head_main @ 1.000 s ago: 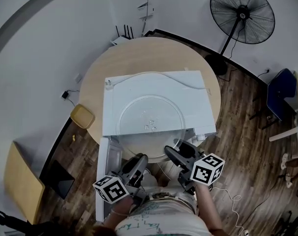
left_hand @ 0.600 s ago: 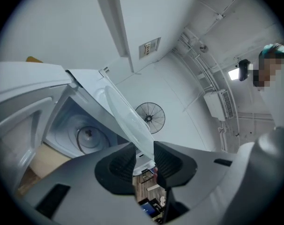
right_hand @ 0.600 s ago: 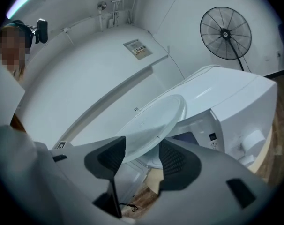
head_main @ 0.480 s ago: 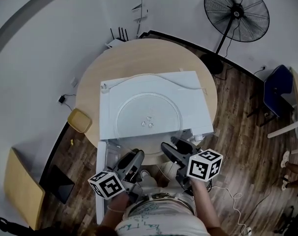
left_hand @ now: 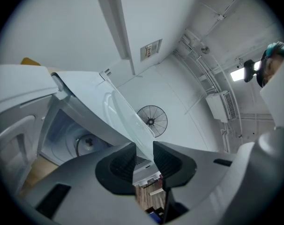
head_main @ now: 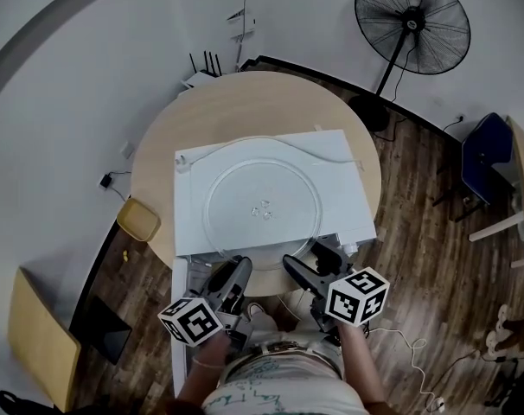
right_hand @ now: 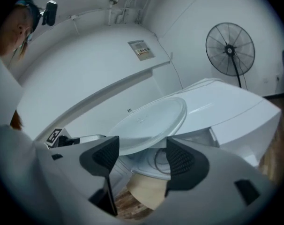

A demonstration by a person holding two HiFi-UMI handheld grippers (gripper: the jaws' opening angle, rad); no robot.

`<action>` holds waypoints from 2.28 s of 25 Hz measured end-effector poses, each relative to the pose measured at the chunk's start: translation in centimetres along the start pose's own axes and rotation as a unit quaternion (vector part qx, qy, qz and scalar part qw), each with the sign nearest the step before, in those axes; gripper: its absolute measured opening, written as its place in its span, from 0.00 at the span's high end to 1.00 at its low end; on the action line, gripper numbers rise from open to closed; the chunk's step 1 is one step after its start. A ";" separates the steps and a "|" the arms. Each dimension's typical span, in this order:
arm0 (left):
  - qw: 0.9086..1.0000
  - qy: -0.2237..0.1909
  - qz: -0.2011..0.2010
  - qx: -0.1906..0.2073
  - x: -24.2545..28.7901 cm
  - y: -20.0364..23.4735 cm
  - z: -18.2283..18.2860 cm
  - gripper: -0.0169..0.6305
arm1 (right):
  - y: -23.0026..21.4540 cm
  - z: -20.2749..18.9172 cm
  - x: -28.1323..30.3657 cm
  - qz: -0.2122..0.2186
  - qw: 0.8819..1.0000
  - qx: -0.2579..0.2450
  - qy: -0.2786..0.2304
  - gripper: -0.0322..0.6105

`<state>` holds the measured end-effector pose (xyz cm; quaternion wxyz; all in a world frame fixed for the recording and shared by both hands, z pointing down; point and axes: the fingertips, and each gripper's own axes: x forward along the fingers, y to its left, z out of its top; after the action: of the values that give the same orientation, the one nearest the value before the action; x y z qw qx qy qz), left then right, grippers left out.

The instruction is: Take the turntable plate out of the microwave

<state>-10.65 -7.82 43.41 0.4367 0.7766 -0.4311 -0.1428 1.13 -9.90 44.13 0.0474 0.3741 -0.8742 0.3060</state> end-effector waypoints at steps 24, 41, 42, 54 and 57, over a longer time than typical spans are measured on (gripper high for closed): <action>0.914 0.047 0.130 0.381 -0.8 -0.8 -0.6 0.62 | 0.4 1.0 -0.8 -0.054 0.982 -0.178 -0.021 0.51; 0.925 0.038 0.129 0.355 1.3 1.3 3.1 0.65 | -0.1 2.8 3.2 -0.076 0.983 -0.169 0.004 0.51; 0.925 0.037 0.129 0.355 1.4 1.5 3.4 0.65 | -0.2 2.9 3.5 -0.078 0.983 -0.169 0.006 0.51; 0.917 0.048 0.159 0.362 2.2 2.0 3.7 0.65 | -0.6 3.1 4.2 -0.085 0.982 -0.171 0.014 0.53; 0.917 0.050 0.162 0.361 2.4 2.0 3.7 0.65 | -0.6 3.1 4.1 -0.086 0.980 -0.182 0.013 0.54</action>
<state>-12.57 -12.24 43.20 0.1651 0.8070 -0.5508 0.1343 -0.91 -14.50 43.21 0.1517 0.4292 -0.8791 0.1416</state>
